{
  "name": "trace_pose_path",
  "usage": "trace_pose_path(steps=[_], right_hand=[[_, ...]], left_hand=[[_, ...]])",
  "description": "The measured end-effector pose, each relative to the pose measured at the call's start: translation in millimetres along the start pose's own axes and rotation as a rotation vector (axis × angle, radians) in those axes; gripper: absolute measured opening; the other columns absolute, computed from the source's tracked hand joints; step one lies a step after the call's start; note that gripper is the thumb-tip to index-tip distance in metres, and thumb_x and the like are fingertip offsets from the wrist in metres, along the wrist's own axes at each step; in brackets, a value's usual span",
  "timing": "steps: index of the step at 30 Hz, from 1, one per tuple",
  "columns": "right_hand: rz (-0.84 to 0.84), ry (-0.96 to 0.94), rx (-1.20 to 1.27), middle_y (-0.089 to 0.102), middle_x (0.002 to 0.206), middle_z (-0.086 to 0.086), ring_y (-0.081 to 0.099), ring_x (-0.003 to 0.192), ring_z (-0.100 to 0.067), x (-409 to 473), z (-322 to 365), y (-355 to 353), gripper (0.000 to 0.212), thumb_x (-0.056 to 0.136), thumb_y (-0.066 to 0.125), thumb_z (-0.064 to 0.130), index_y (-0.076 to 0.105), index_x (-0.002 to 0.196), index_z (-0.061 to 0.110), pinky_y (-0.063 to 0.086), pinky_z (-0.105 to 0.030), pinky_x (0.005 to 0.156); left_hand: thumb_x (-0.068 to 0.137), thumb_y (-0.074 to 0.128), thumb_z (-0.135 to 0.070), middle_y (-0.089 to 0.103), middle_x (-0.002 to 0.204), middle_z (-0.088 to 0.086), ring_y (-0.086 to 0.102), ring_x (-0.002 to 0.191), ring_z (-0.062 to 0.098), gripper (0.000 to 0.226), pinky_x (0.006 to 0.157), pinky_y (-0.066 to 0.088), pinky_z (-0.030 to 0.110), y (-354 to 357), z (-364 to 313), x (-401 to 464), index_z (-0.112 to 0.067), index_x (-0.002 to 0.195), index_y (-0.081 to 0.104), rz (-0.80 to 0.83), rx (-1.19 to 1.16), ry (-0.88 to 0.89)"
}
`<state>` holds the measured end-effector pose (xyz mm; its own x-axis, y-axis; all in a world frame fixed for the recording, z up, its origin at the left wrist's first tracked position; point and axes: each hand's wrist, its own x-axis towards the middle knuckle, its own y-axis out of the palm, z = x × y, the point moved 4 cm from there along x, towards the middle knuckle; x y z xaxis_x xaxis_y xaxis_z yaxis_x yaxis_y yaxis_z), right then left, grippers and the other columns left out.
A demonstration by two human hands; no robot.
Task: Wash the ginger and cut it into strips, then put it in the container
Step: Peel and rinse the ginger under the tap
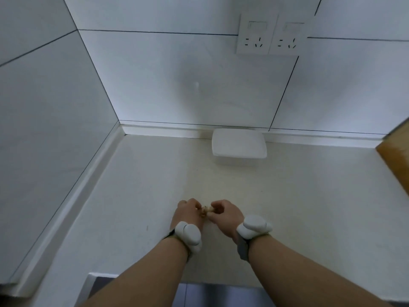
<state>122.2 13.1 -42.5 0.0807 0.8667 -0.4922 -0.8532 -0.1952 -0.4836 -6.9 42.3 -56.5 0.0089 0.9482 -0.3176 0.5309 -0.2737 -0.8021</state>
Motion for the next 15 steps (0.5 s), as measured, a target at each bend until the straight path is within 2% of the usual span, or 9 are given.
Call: trace_pose_path(steps=[3,6,9,12,15], right_hand=[[-0.127,0.054,0.184,0.066,0.112,-0.003,0.064,0.103,-0.022,-7,-12,-12,0.031,0.087,0.072,0.032,0.06,0.113,0.019,0.053,-0.035,0.094],[-0.231,0.113,0.345,0.067,0.099,-0.002,0.067,0.093,-0.024,-15,-24,-30,0.024,0.082,0.077,0.03,0.058,0.095,0.022,0.056,-0.042,0.089],[-0.308,0.163,0.472,0.066,0.087,-0.001,0.068,0.084,-0.021,-32,-40,-55,0.026,0.081,0.077,0.024,0.061,0.101,0.016,0.058,-0.042,0.085],[-0.414,0.172,0.624,0.064,0.086,0.001,0.066,0.082,-0.018,-51,-60,-82,0.029,0.083,0.074,0.017,0.061,0.108,0.012,0.058,-0.042,0.087],[-0.526,0.169,0.699,0.064,0.086,0.002,0.066,0.084,-0.019,-76,-83,-110,0.027,0.084,0.073,0.017,0.058,0.106,0.017,0.058,-0.041,0.086]], left_hand=[[0.092,0.053,-0.02,0.05,0.117,0.006,0.059,0.094,0.022,0.021,0.077,0.042,0.022,4,-15,-4,-0.021,0.112,0.059,-0.034,-0.062,0.069],[0.088,0.056,-0.01,0.049,0.119,0.005,0.061,0.087,0.02,0.023,0.074,0.046,0.021,13,-37,-9,-0.02,0.108,0.06,-0.038,-0.149,0.166],[0.085,0.058,-0.004,0.047,0.124,0.006,0.059,0.086,0.015,0.033,0.077,0.048,0.021,22,-69,-19,-0.019,0.114,0.059,-0.031,-0.249,0.259],[0.088,0.059,-0.012,0.048,0.131,0.006,0.059,0.101,0.016,0.043,0.088,0.048,0.026,33,-102,-31,-0.016,0.13,0.05,0.024,-0.4,0.247],[0.093,0.055,-0.014,0.054,0.131,0.006,0.055,0.116,0.023,0.042,0.096,0.046,0.031,55,-137,-45,-0.012,0.134,0.049,0.205,-0.486,0.153]])
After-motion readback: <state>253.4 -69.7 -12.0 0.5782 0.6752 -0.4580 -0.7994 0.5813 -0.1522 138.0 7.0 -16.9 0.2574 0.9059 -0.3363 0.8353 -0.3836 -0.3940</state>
